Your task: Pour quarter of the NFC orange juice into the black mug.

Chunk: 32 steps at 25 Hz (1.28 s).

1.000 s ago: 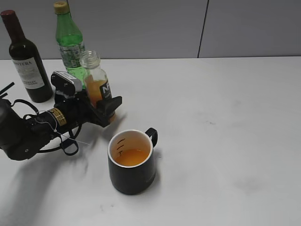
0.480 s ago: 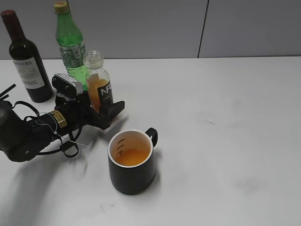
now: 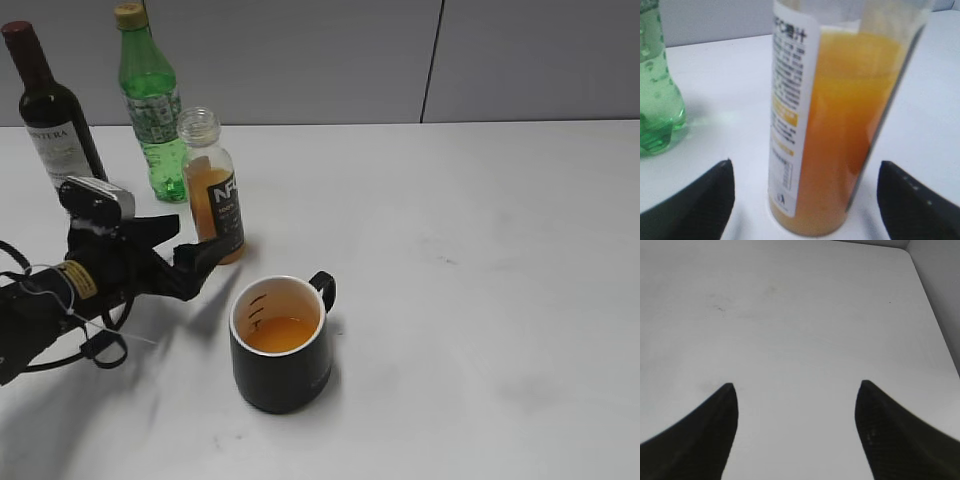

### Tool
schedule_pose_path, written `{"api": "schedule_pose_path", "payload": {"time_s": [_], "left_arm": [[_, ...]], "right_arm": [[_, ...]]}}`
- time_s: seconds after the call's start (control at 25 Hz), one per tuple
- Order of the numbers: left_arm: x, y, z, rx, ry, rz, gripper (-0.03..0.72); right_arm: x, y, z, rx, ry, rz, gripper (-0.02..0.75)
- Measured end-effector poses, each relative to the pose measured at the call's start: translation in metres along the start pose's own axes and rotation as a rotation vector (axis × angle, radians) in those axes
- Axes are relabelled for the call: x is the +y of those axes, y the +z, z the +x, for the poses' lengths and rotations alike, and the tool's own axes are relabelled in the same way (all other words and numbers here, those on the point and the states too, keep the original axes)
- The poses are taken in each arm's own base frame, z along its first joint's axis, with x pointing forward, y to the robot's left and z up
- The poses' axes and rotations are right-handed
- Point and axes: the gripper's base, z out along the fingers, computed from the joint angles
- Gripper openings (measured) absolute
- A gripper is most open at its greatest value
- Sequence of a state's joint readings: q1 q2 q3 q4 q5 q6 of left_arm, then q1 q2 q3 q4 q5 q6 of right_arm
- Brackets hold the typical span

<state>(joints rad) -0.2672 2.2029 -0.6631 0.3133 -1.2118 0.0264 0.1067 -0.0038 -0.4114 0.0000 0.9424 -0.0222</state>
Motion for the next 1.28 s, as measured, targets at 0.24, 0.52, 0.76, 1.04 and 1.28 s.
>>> {"api": "schedule_pose_path", "payload": {"time_s": [0.24, 0.52, 0.76, 1.04, 1.28], "left_arm": [[-0.011, -0.039, -0.003, 0.059, 0.002, 0.001, 0.692], [-0.011, -0.072, -0.046, 0.048, 0.035, -0.036, 0.682], [0.001, -0.096, -0.097, 0.281, 0.036, -0.125, 0.670], [0.009, -0.147, -0.127, 0.843, -0.085, -0.263, 0.632], [0.001, -0.190, -0.158, 1.070, -0.206, -0.278, 0.599]], "right_arm": [[0.000, 0.000, 0.000, 0.000, 0.000, 0.000, 0.556], [0.000, 0.000, 0.000, 0.000, 0.000, 0.000, 0.556], [0.000, 0.000, 0.000, 0.000, 0.000, 0.000, 0.556], [0.000, 0.000, 0.000, 0.000, 0.000, 0.000, 0.556], [0.000, 0.000, 0.000, 0.000, 0.000, 0.000, 0.556]]}}
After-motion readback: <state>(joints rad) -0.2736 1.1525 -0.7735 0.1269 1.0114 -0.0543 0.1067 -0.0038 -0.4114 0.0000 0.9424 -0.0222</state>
